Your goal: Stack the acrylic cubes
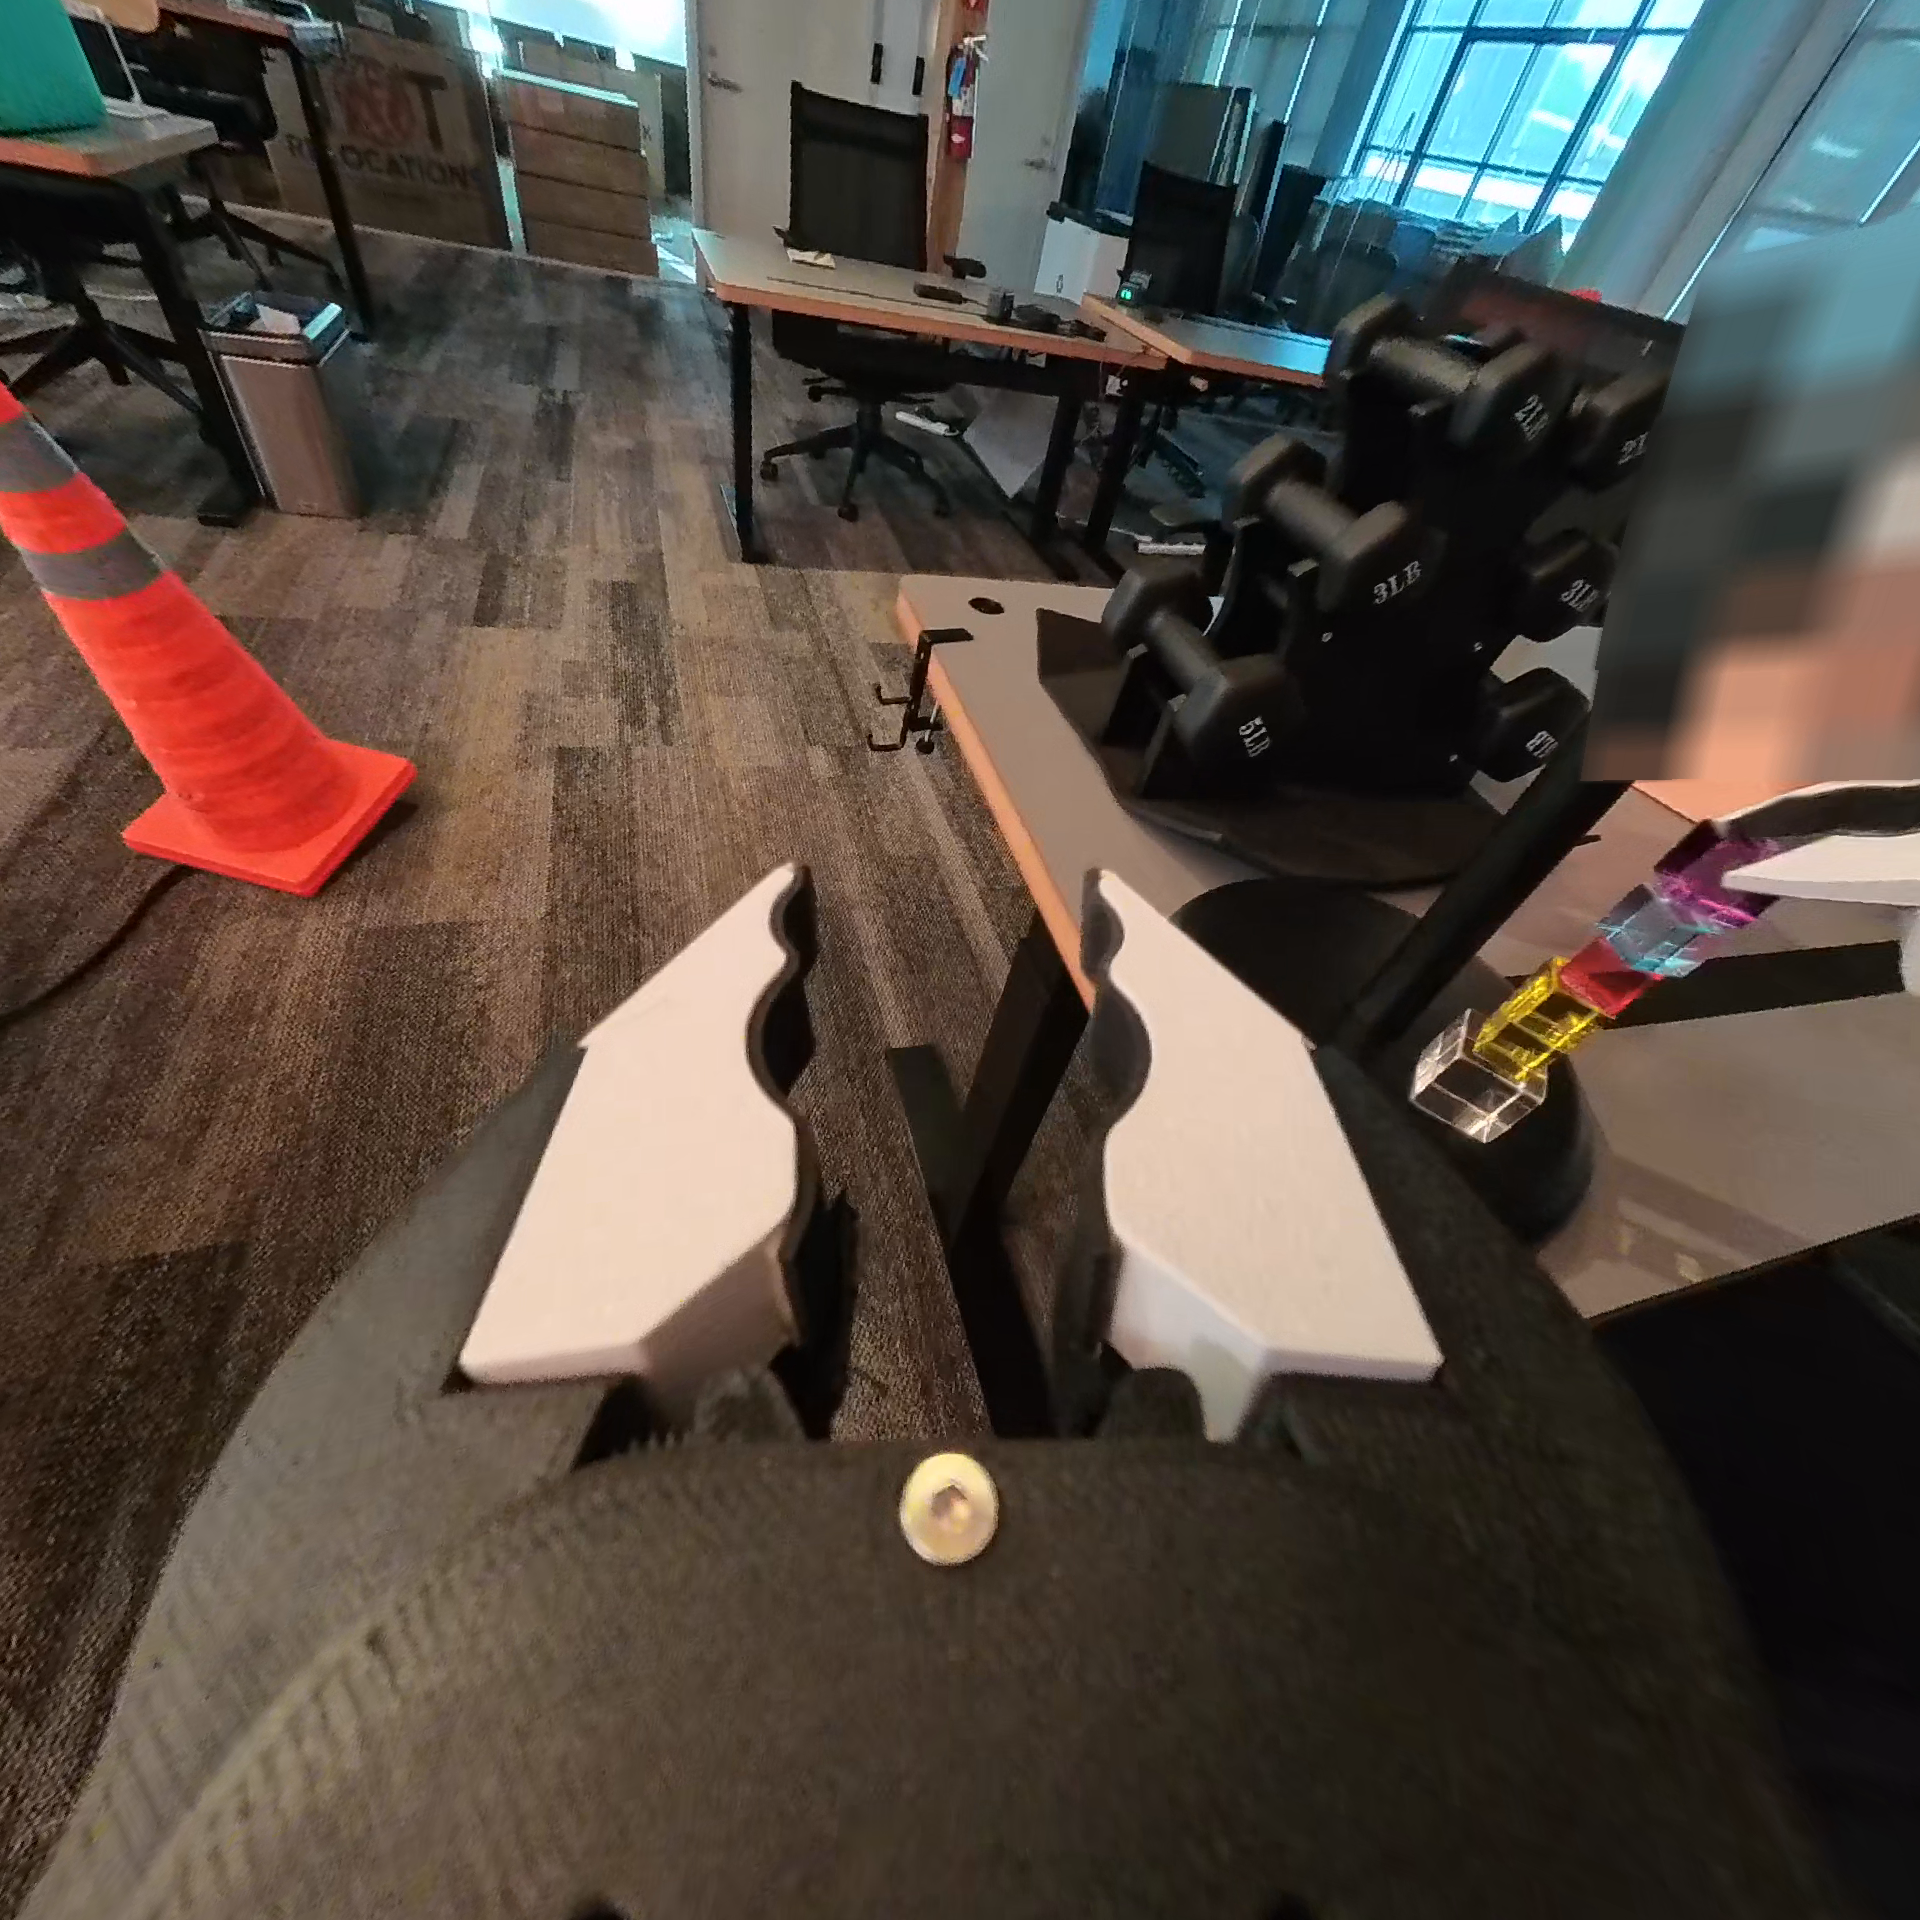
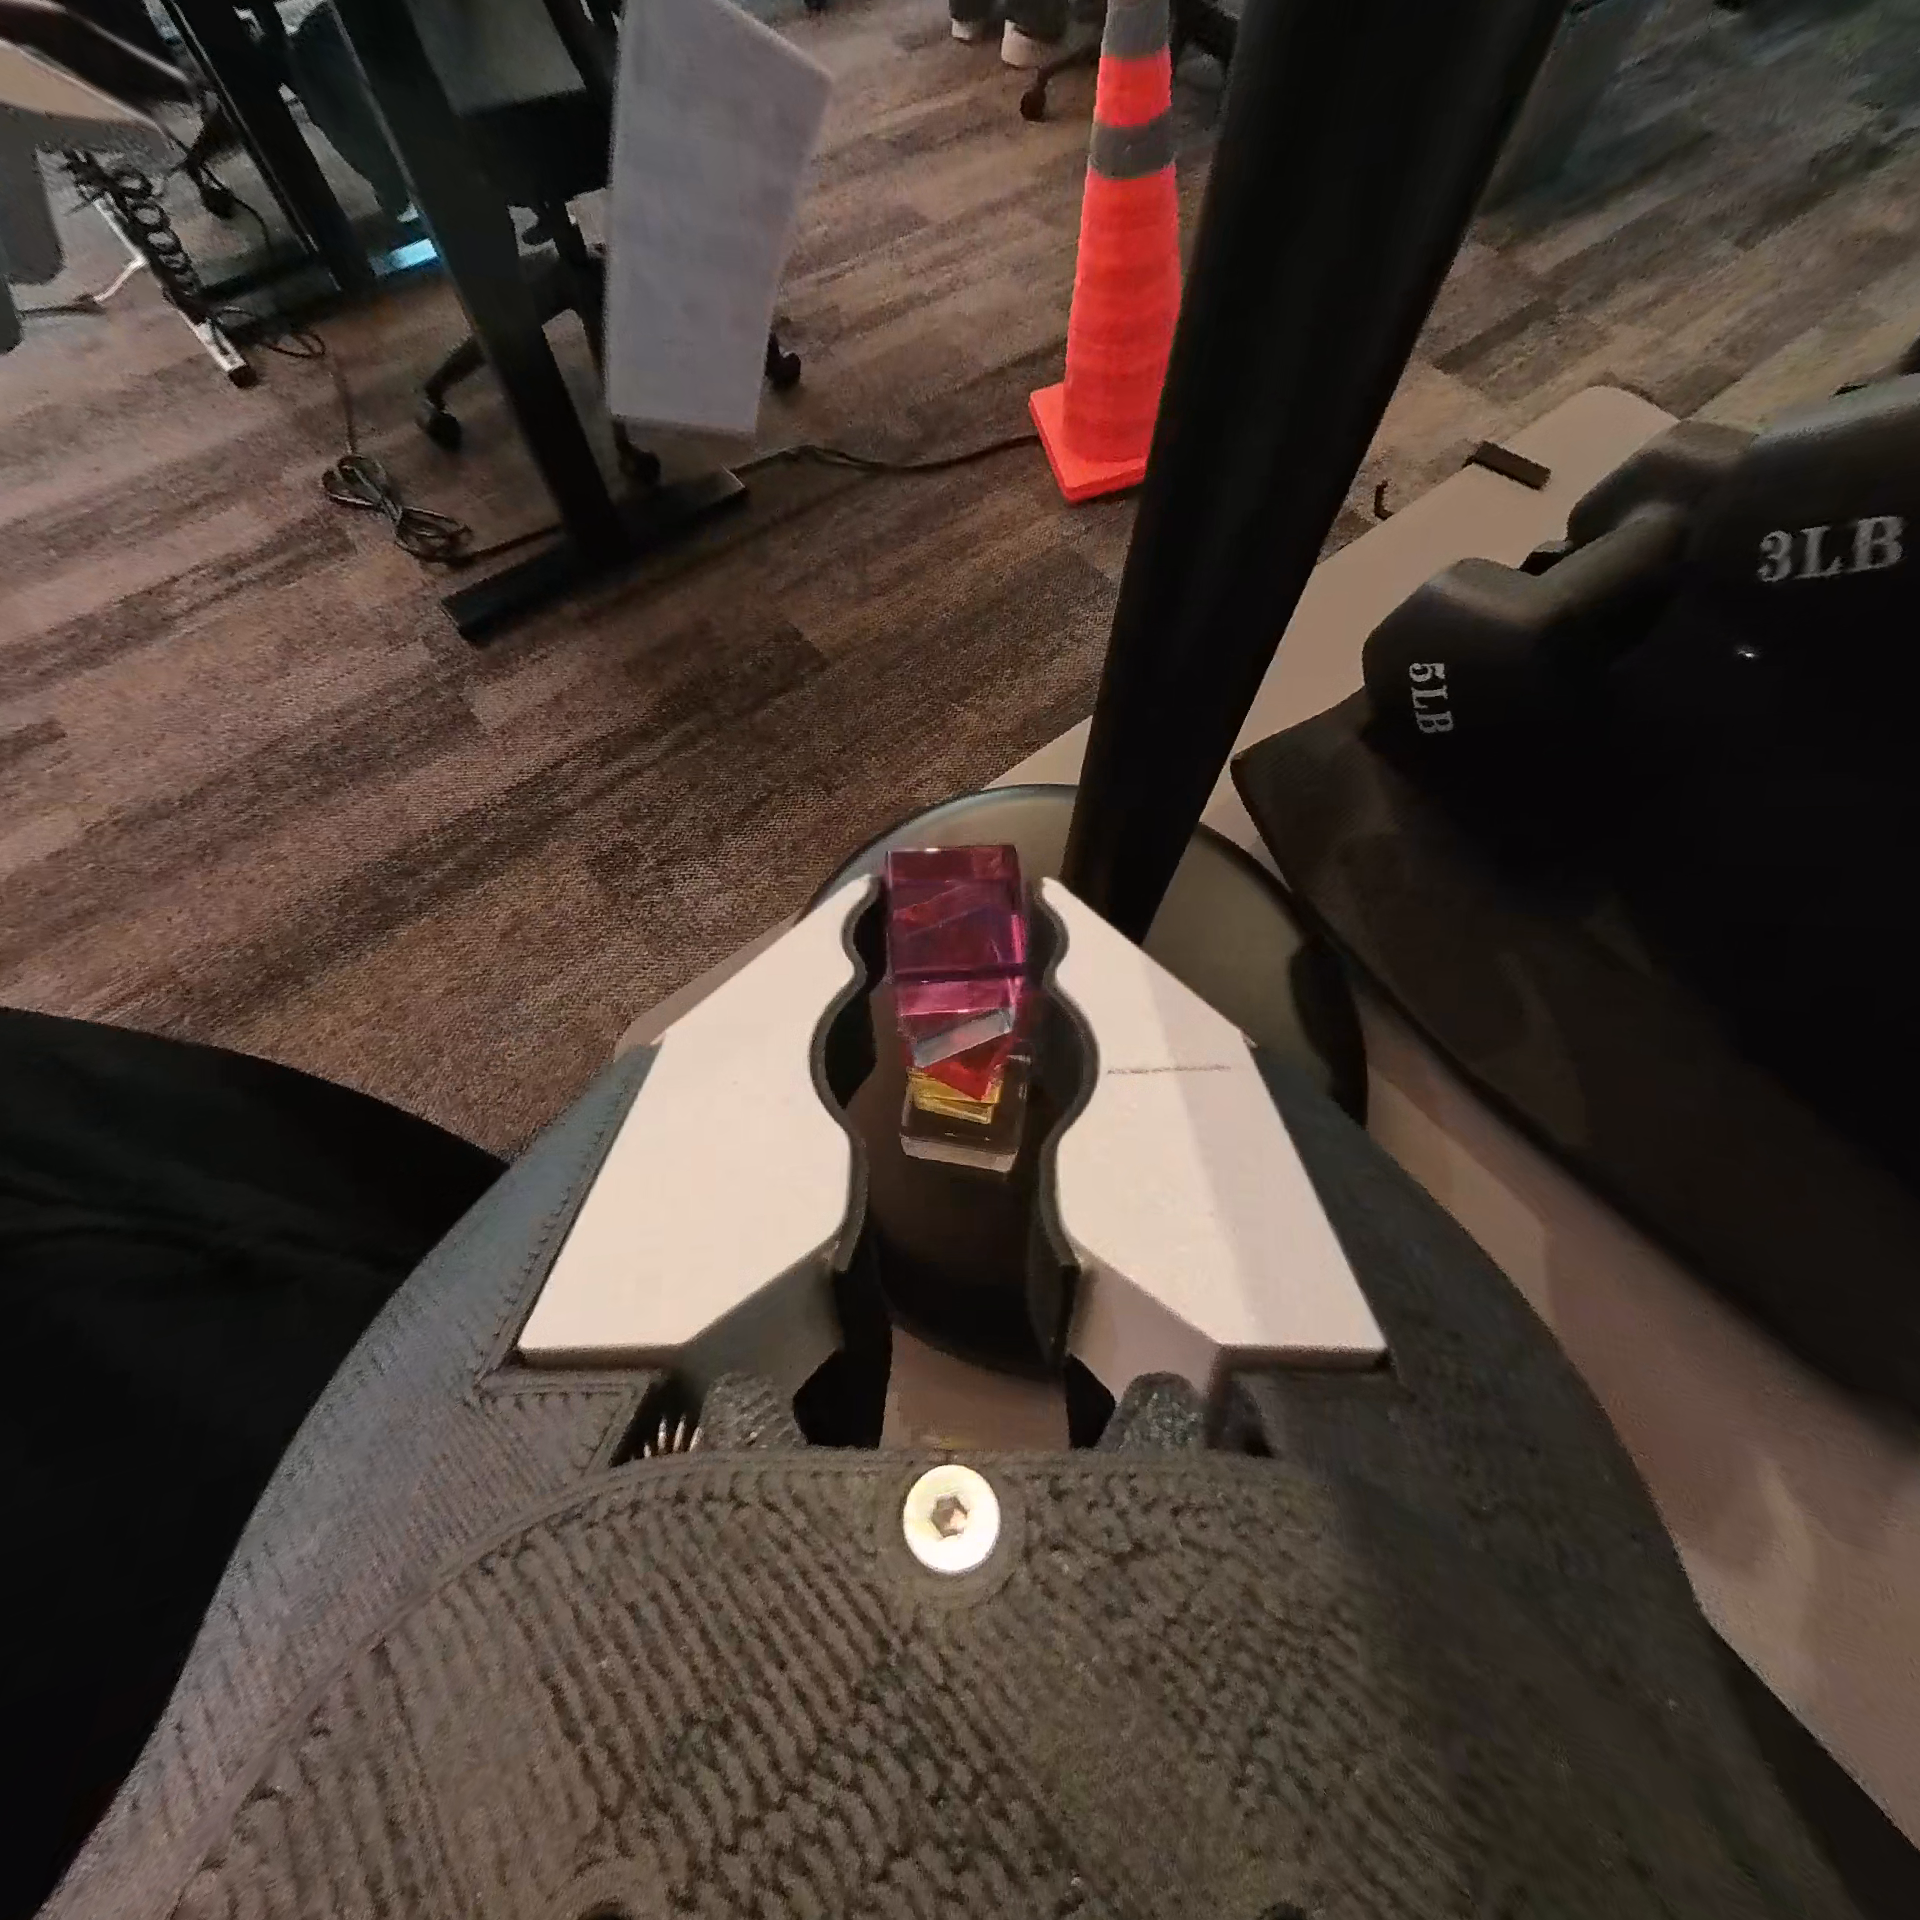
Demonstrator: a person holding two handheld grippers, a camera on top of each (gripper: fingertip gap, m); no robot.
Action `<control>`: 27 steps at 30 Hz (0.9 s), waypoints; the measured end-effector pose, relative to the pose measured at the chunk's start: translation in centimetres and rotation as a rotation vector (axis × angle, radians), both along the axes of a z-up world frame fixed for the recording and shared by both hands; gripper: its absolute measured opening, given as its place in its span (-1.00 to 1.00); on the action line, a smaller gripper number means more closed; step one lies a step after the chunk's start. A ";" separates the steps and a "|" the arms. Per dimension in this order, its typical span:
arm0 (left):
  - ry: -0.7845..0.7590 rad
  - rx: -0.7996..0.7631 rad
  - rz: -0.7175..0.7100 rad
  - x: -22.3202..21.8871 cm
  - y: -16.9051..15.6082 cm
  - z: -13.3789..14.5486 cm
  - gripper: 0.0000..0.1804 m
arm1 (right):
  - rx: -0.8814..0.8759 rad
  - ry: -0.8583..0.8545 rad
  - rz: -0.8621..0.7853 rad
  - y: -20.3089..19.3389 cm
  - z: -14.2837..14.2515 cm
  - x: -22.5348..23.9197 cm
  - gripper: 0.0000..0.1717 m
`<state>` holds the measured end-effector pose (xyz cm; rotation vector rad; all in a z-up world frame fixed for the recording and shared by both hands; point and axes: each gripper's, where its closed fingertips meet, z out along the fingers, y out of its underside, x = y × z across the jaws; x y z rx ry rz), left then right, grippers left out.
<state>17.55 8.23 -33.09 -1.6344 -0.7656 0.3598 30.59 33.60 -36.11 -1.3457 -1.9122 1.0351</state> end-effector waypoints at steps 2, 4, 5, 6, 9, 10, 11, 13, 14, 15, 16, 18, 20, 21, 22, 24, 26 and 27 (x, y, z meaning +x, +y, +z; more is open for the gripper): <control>-0.009 0.001 0.002 0.0 -0.2 -0.2 -0.44 | -0.007 0.000 -0.003 0.0 -0.2 -0.1 -0.71; -0.013 0.001 0.004 0.0 -0.3 -0.3 -0.44 | -0.011 0.009 -0.013 0.0 -0.2 -0.2 -0.71; -0.014 -0.001 0.005 0.0 -0.3 -0.3 -0.44 | -0.011 0.011 -0.017 0.1 -0.2 -0.3 -0.71; -0.014 -0.003 0.005 0.0 -0.4 -0.3 -0.43 | -0.010 0.014 -0.019 0.1 -0.2 -0.3 -0.71; -0.018 -0.005 0.004 0.0 -0.4 -0.5 -0.43 | -0.005 0.020 -0.019 0.0 -0.2 -0.3 -0.71; -0.018 -0.007 0.004 0.0 -0.4 -0.5 -0.43 | -0.003 0.020 -0.022 0.1 -0.2 -0.3 -0.68; -0.018 -0.008 0.003 -0.1 -0.4 -0.5 -0.43 | -0.005 0.021 -0.025 0.1 -0.3 -0.3 -0.65; -0.020 -0.007 0.002 -0.1 -0.4 -0.5 -0.43 | -0.009 0.020 -0.029 0.1 -0.4 -0.3 -0.65; -0.021 -0.006 0.001 -0.1 -0.4 -0.6 -0.43 | -0.009 0.021 -0.032 0.1 -0.4 -0.3 -0.64; -0.023 -0.006 0.001 -0.2 -0.4 -0.6 -0.43 | -0.009 0.025 -0.035 0.1 -0.4 -0.3 -0.63; -0.025 -0.007 0.001 -0.2 -0.4 -0.6 -0.43 | -0.007 0.033 -0.043 0.2 -0.3 -0.3 -0.60; -0.025 -0.007 0.002 -0.3 -0.4 -0.6 -0.43 | 0.001 0.061 -0.082 0.8 0.1 -0.1 -0.46; -0.027 -0.007 0.005 -0.2 -0.5 -0.6 -0.43 | -0.007 0.103 -0.160 1.9 0.6 0.9 -0.43; -0.028 -0.007 0.006 -0.2 -0.6 -0.6 -0.42 | -0.020 0.131 -0.216 2.5 0.6 1.6 -0.45; -0.030 -0.009 0.006 -0.2 -0.7 -0.7 -0.42 | -0.032 0.155 -0.277 3.2 0.3 2.4 -0.54; -0.031 -0.017 0.009 -0.1 -0.9 -0.8 -0.43 | -0.030 0.190 -0.376 3.5 -1.2 4.0 -0.79; -0.034 -0.025 0.010 -0.1 -1.0 -1.1 -0.43 | 0.019 0.184 -0.406 2.3 -4.0 4.8 -1.00; -0.042 -0.029 0.006 -0.1 -0.9 -1.3 -0.42 | 0.030 0.147 -0.381 0.9 -5.8 4.7 -1.00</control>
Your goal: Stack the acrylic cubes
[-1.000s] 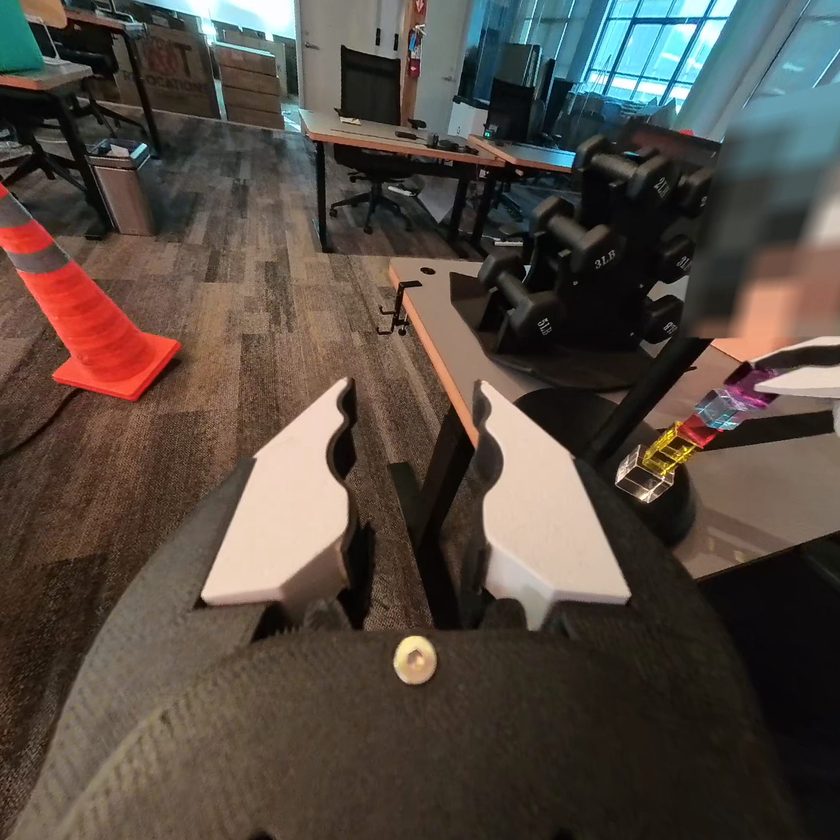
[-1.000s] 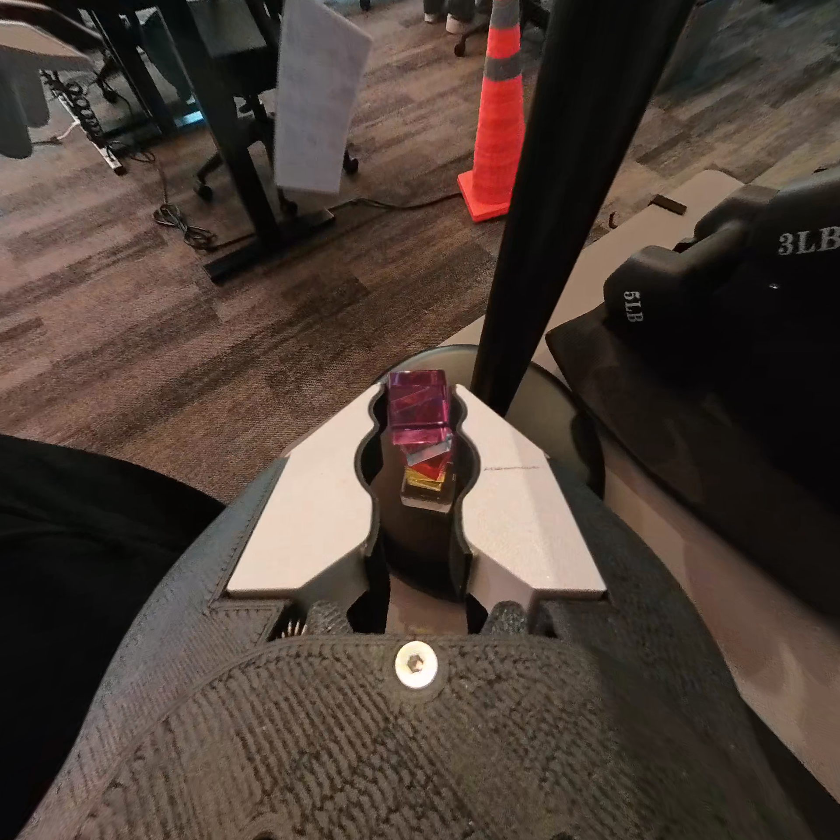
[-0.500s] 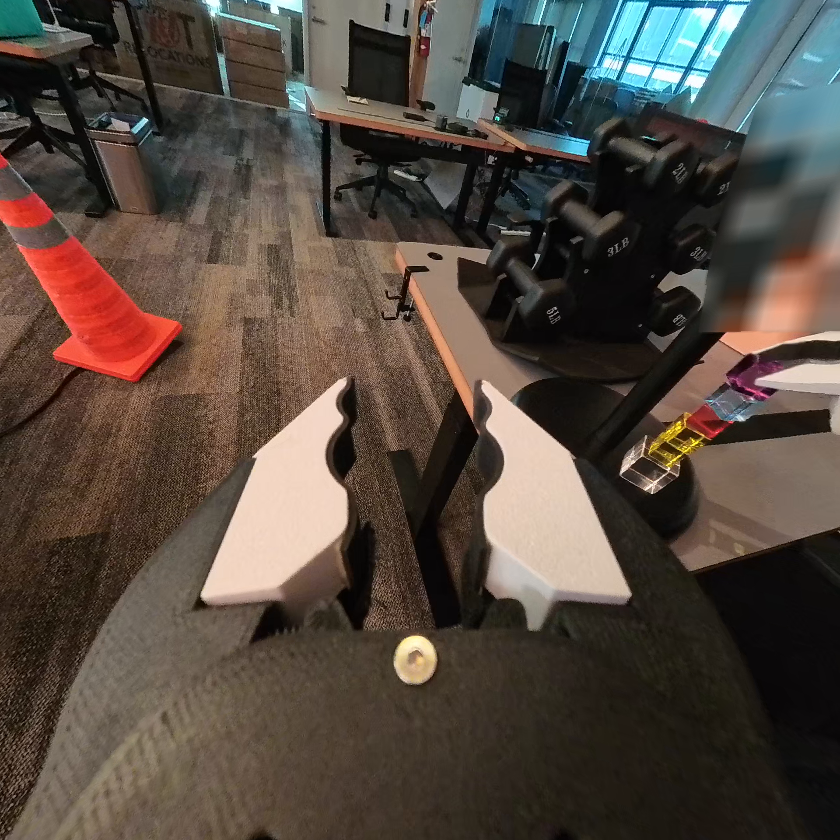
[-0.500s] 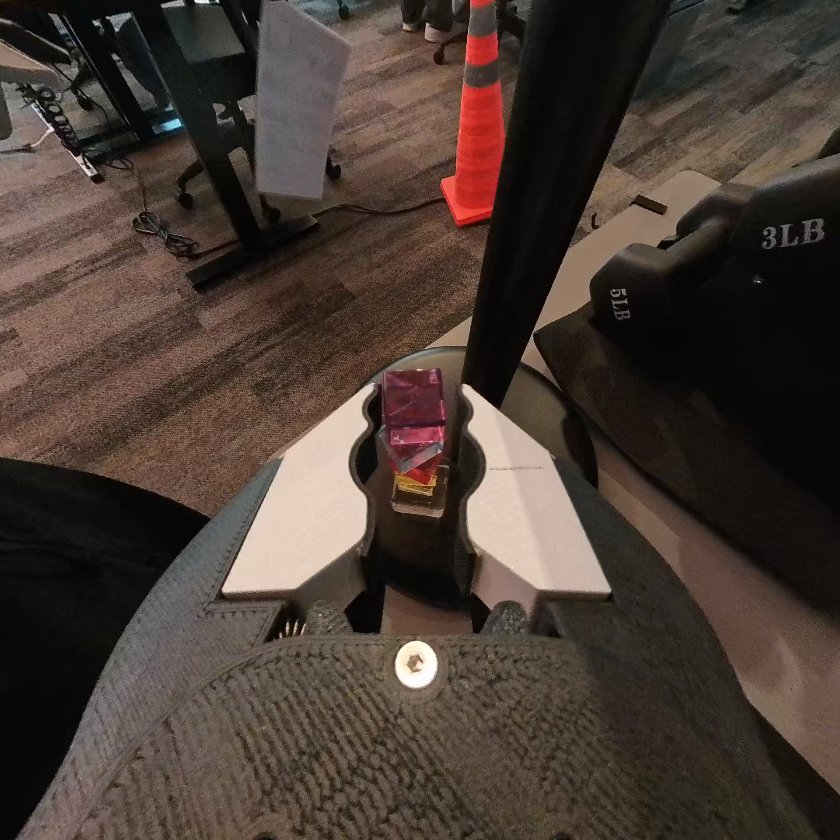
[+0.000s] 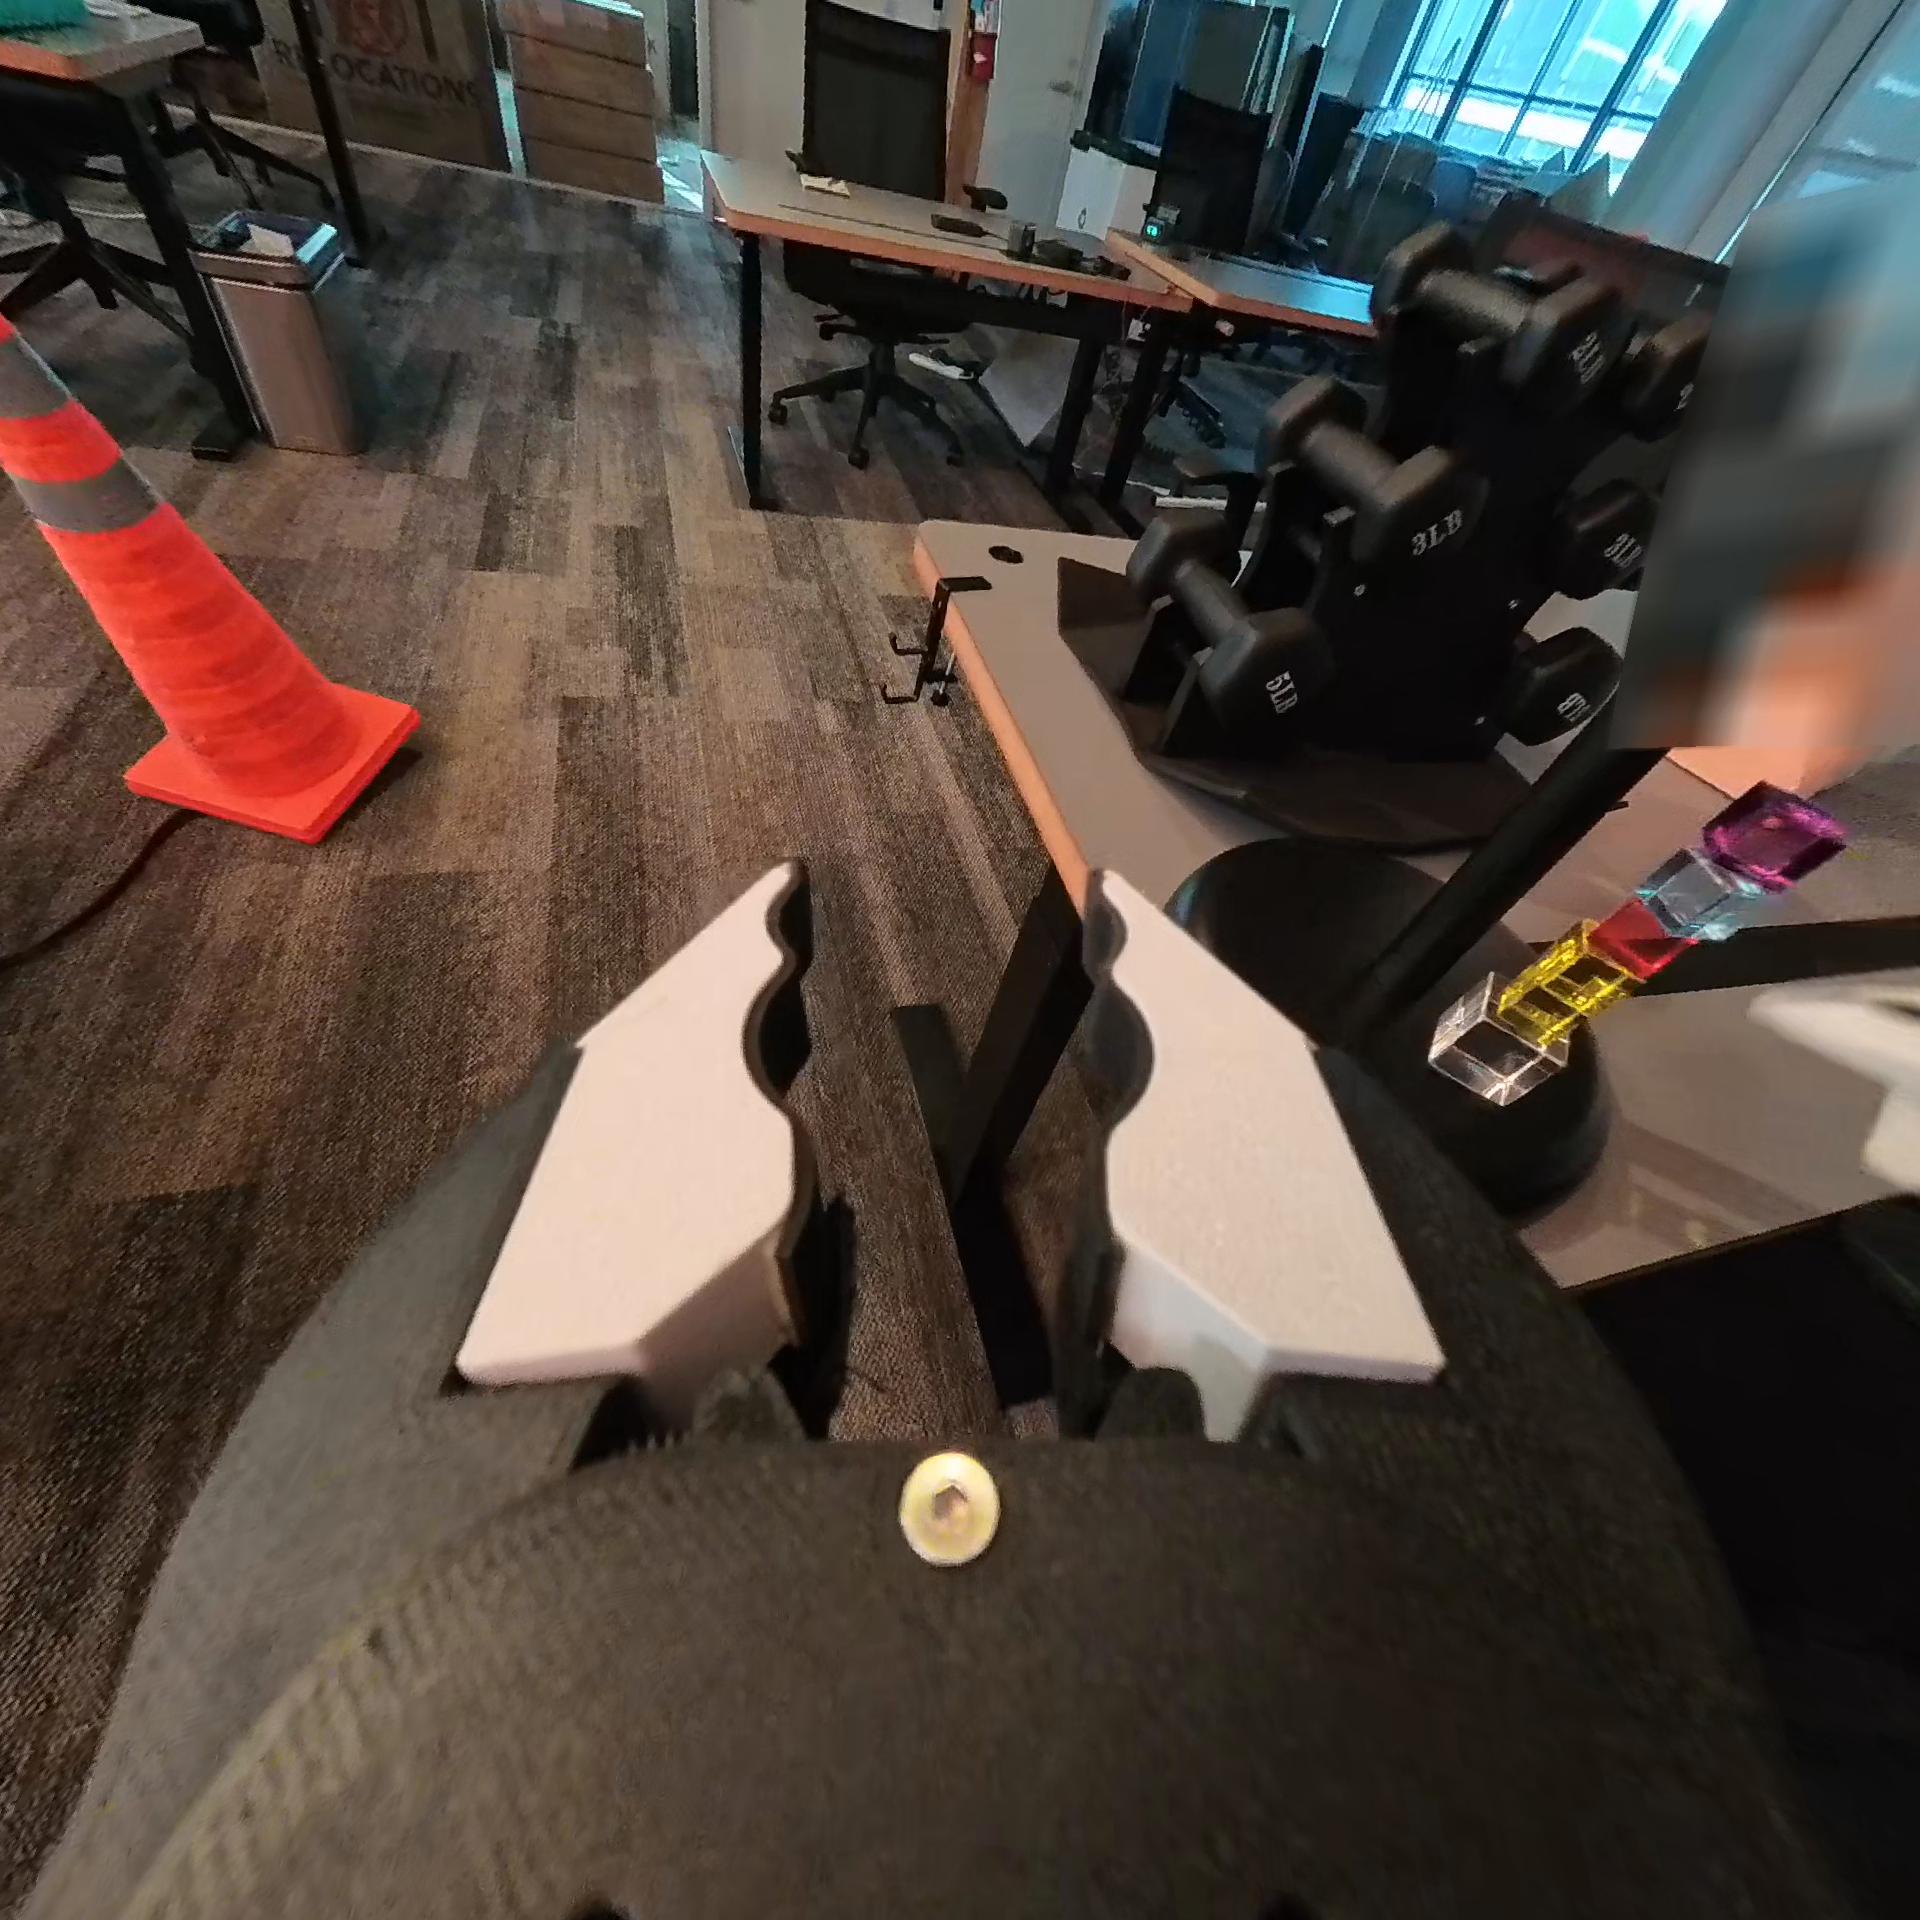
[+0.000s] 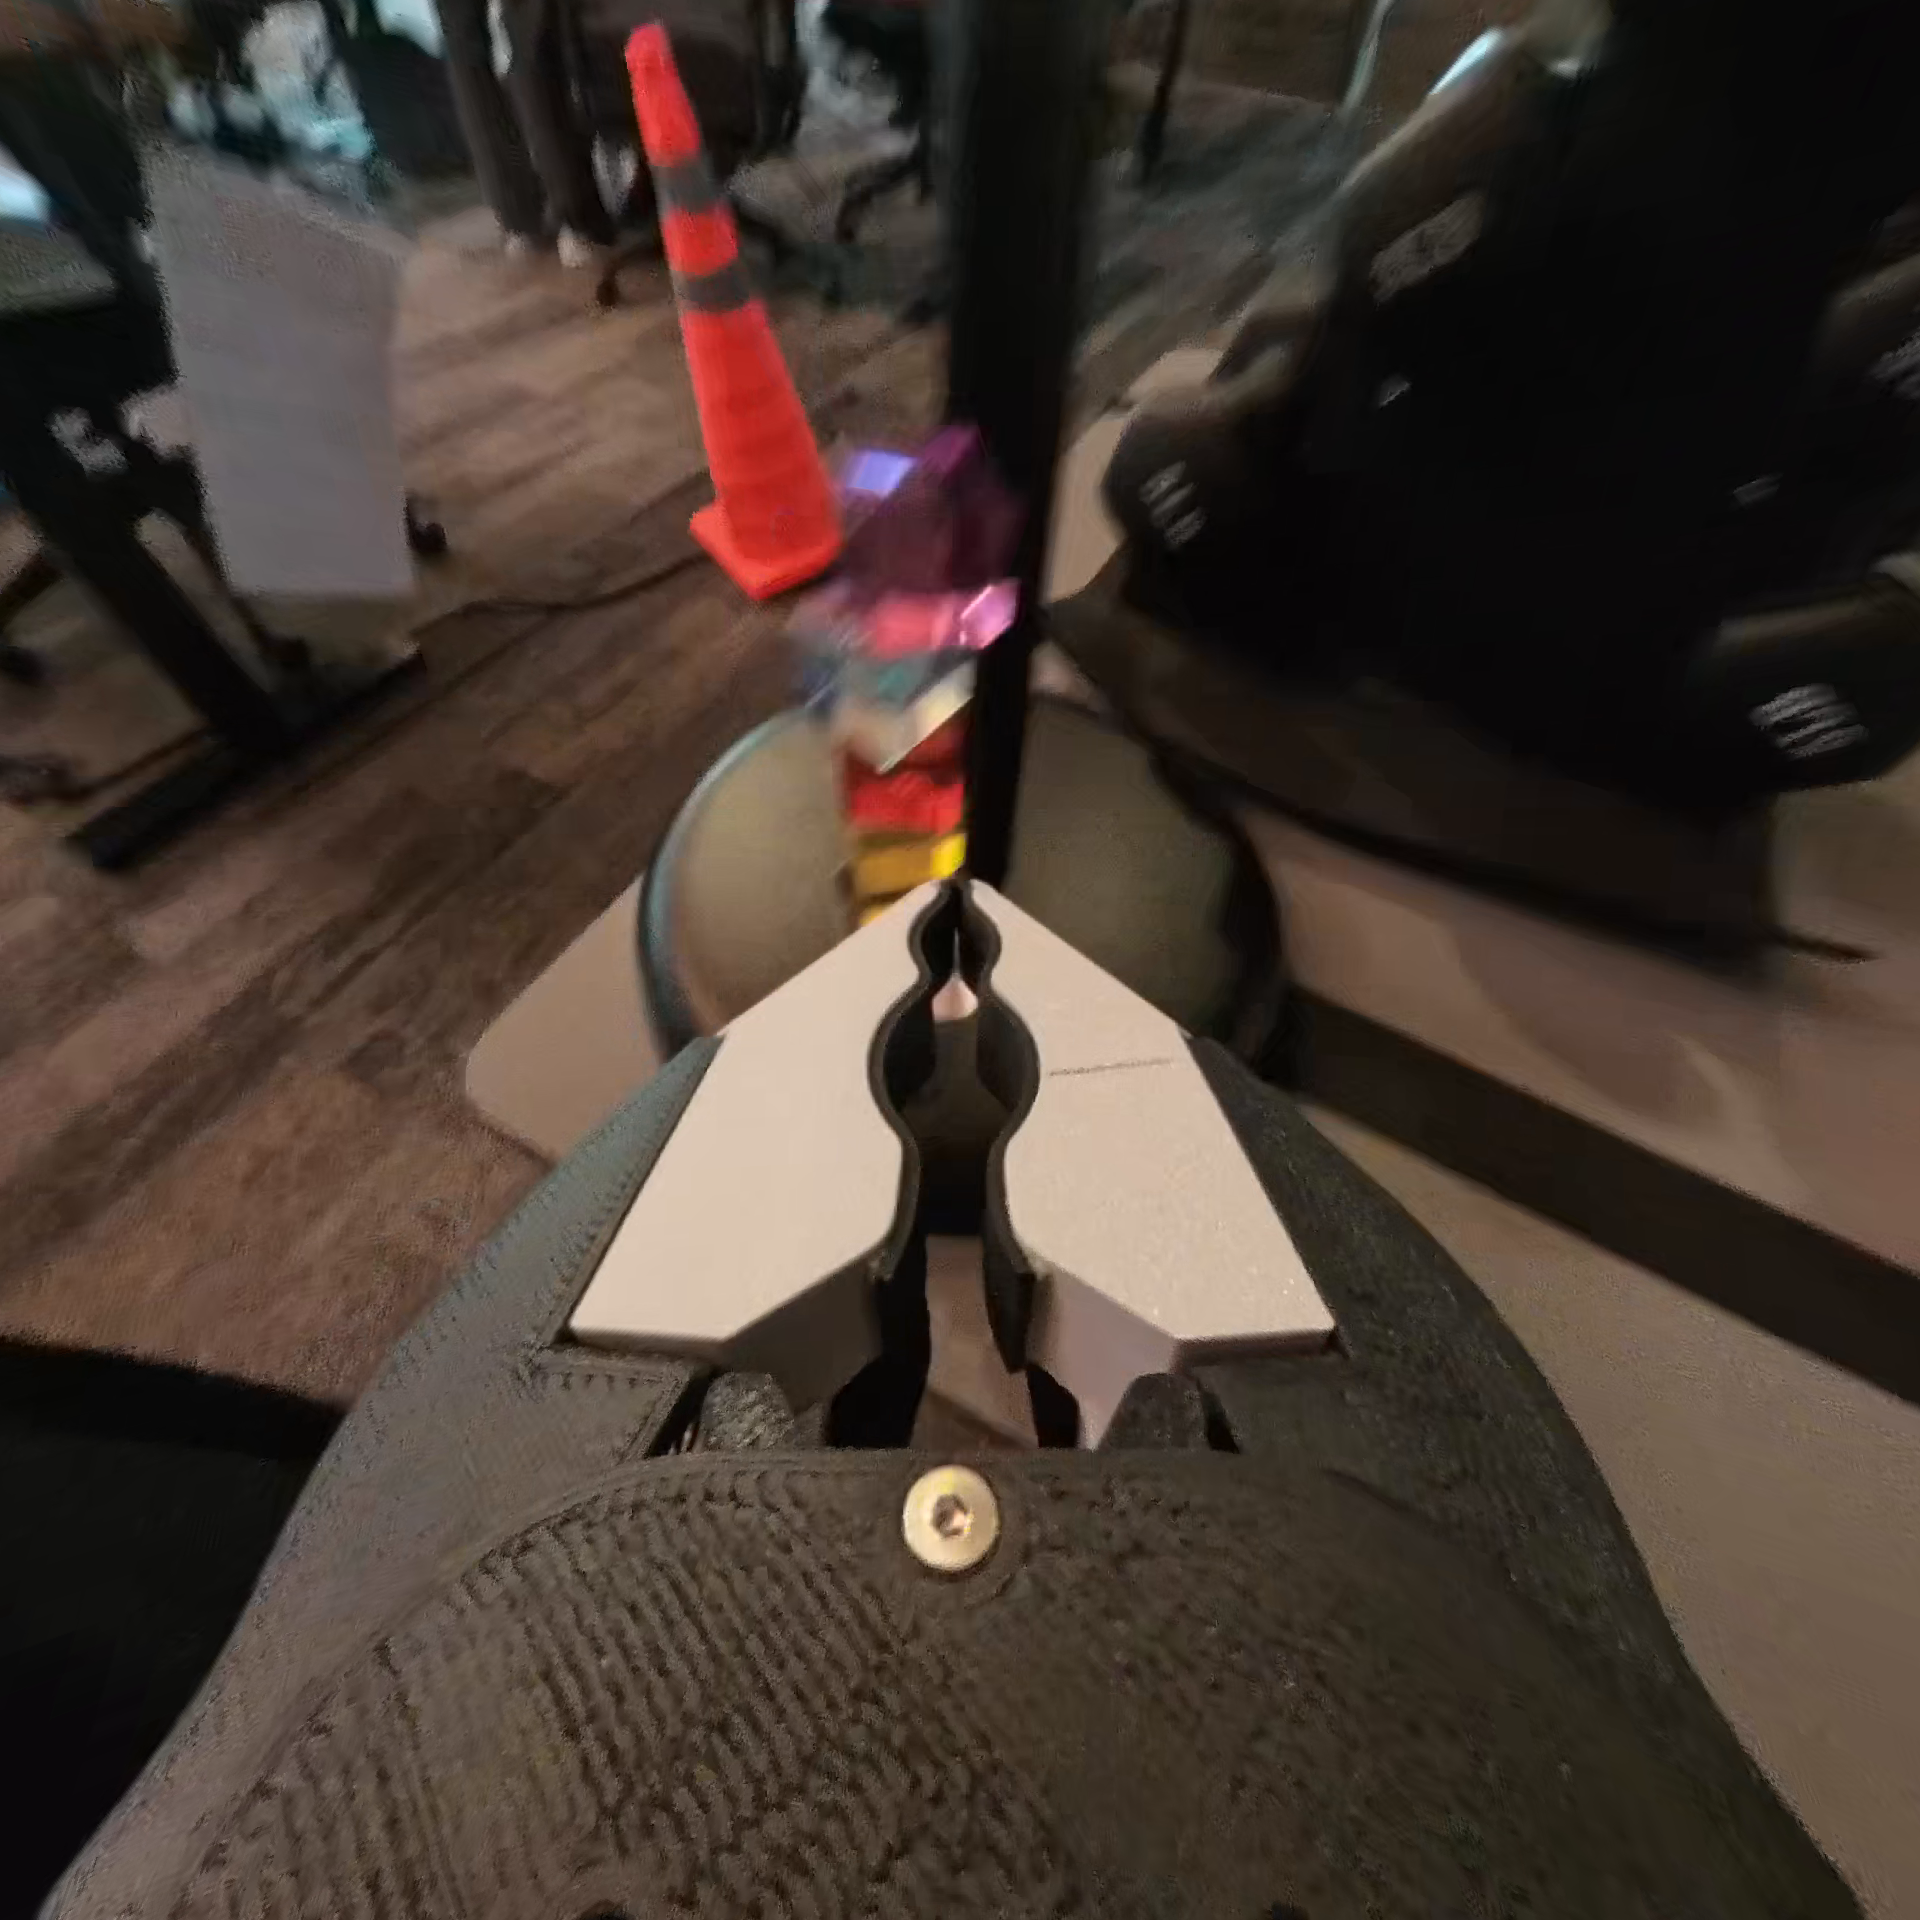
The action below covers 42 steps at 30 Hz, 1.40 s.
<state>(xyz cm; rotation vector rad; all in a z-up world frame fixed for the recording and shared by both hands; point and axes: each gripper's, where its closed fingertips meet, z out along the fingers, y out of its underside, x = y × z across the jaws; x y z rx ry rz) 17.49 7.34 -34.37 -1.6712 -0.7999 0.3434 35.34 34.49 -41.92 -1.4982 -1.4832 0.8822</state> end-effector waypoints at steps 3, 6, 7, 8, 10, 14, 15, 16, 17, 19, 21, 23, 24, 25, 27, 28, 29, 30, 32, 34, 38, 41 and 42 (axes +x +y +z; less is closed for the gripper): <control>-0.021 -0.022 -0.026 0.4 0.7 -0.7 -0.42 | -0.060 -0.089 0.098 -4.5 -4.2 -0.7 -1.00; -0.016 -0.053 -0.057 1.0 1.5 -1.1 -0.42 | -0.116 -0.121 0.146 -7.3 -6.1 -1.6 -1.00; -0.014 -0.062 -0.068 1.2 1.8 -1.2 -0.42 | -0.120 -0.126 0.148 -7.7 -6.5 -1.8 -1.00; -0.015 -0.070 -0.078 1.5 2.0 -1.3 -0.43 | -0.123 -0.127 0.146 -8.0 -6.7 -2.1 -1.00; -0.020 -0.080 -0.096 1.9 2.3 -1.6 -0.43 | -0.136 -0.131 0.136 -8.2 -7.1 -2.4 -1.00; -0.027 -0.093 -0.117 2.6 2.8 -2.0 -0.43 | -0.141 -0.137 0.146 -8.5 -7.5 -2.6 -1.00; -0.029 -0.095 -0.120 2.7 2.8 -2.1 -0.43 | -0.141 -0.139 0.148 -8.5 -7.6 -2.7 -1.00; -0.031 -0.094 -0.121 2.7 2.9 -2.1 -0.43 | -0.146 -0.141 0.149 -8.6 -7.7 -2.7 -1.00; -0.033 -0.093 -0.121 2.7 2.9 -2.1 -0.43 | -0.151 -0.143 0.150 -8.7 -7.8 -2.8 -1.00; -0.037 -0.089 -0.118 2.8 2.8 -2.1 -0.43 | -0.153 -0.145 0.156 -9.0 -8.0 -2.9 -1.00; -0.046 -0.087 -0.121 2.9 3.0 -2.3 -0.43 | -0.151 -0.148 0.165 -9.3 -8.2 -3.3 -1.00; -0.060 -0.090 -0.135 3.2 3.4 -2.7 -0.43 | -0.150 -0.148 0.165 -9.3 -8.4 -3.8 -1.00; -0.070 -0.096 -0.147 3.4 3.8 -3.1 -0.43 | -0.155 -0.149 0.161 -9.1 -8.5 -4.2 -1.00; -0.077 -0.109 -0.160 3.7 4.2 -3.5 -0.43 | -0.161 -0.149 0.154 -8.7 -8.6 -4.5 -1.00; -0.091 -0.142 -0.185 4.4 5.0 -4.5 -0.43 | -0.172 -0.150 0.135 -7.7 -8.8 -5.2 -1.00; -0.096 -0.155 -0.197 4.7 5.4 -4.9 -0.43 | -0.175 -0.150 0.122 -7.0 -8.8 -5.4 -1.00; -0.099 -0.164 -0.209 5.0 5.7 -5.1 -0.43 | -0.180 -0.149 0.109 -6.3 -8.8 -5.6 -1.00; -0.102 -0.170 -0.219 5.3 6.1 -5.4 -0.43 | -0.189 -0.149 0.096 -5.5 -8.8 -5.8 -1.00; -0.111 -0.178 -0.238 5.8 6.7 -5.7 -0.43 | -0.214 -0.141 0.080 -4.1 -8.7 -5.9 -1.00; -0.122 -0.184 -0.252 6.2 7.3 -6.0 -0.43 | -0.238 -0.131 0.066 -2.7 -8.5 -6.0 -1.00; -0.159 -0.184 -0.277 7.1 8.9 -6.6 -0.43 | -0.296 -0.115 0.036 -0.4 -8.2 -6.0 -1.00; -0.216 -0.174 -0.316 8.3 11.1 -7.4 -0.42 | -0.371 -0.092 0.002 1.5 -7.6 -6.5 -1.00; -0.227 -0.181 -0.331 8.8 12.0 -7.7 -0.41 | -0.387 -0.088 -0.001 2.1 -7.4 -6.7 -1.00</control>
